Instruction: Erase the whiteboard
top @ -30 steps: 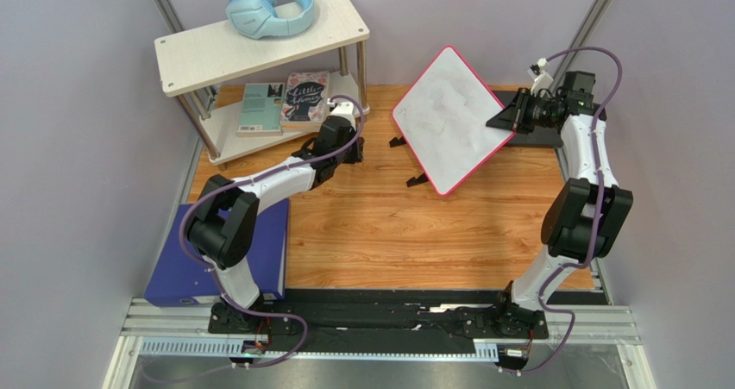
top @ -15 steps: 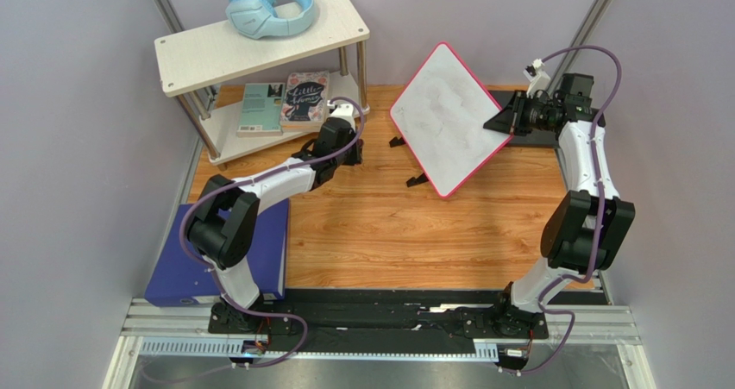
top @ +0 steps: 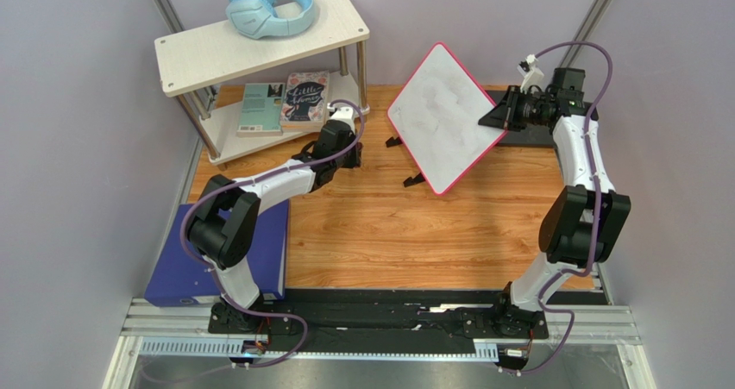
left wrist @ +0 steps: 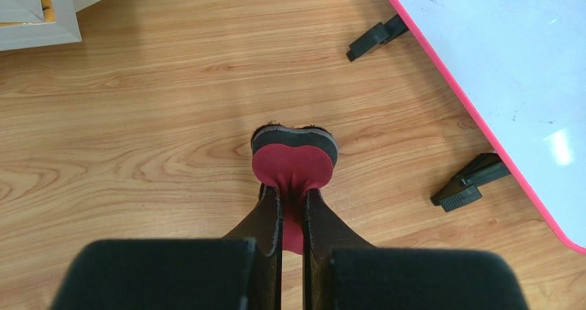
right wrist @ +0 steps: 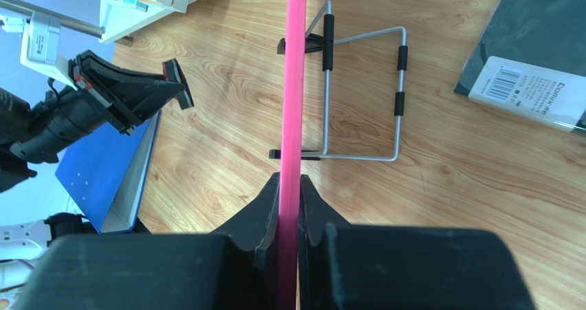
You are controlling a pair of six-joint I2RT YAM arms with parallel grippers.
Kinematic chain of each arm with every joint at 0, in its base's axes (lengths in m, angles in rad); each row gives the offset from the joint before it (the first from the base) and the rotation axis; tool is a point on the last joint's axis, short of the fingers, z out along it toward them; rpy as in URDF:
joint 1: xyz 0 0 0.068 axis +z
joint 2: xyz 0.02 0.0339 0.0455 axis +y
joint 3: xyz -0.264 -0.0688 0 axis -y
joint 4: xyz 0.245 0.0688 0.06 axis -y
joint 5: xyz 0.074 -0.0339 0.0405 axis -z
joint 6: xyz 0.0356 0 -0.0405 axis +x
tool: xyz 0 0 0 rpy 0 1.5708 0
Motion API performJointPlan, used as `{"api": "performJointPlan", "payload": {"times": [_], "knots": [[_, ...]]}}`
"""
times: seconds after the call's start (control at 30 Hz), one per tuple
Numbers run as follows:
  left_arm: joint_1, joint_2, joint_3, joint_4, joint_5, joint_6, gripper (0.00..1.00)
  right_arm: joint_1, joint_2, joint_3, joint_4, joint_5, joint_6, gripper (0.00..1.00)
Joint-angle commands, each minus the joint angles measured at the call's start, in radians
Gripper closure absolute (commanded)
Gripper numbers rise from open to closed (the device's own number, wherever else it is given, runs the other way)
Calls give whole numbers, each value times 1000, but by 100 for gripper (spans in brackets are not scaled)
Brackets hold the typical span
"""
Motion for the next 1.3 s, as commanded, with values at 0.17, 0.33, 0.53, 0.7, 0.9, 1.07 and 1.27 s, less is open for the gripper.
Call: {"api": "performJointPlan", "payload": {"times": [0.17,0.33,0.53,0.7,0.9,1.07,1.27], "knots": [[-6,-7,-18,45,-8,28,100,64,62,55,-71,-12,54,100],[-4,-9,-27,51,-6,29,100,64,53,98,-71,-23,57,100],[-4,-9,-35,53,-9,35,100,62,96,203,-79,-36,117,100],[-6,-15,-44,53,-14,43,100,65,134,261,-100,-12,143,100],[-5,-18,-49,51,-14,49,100,68,165,298,-154,-3,134,100],[-6,-18,-50,50,-20,58,100,70,220,440,-306,14,72,100],[-7,-19,-53,48,-14,47,100,83,211,415,-373,35,28,100]]}}
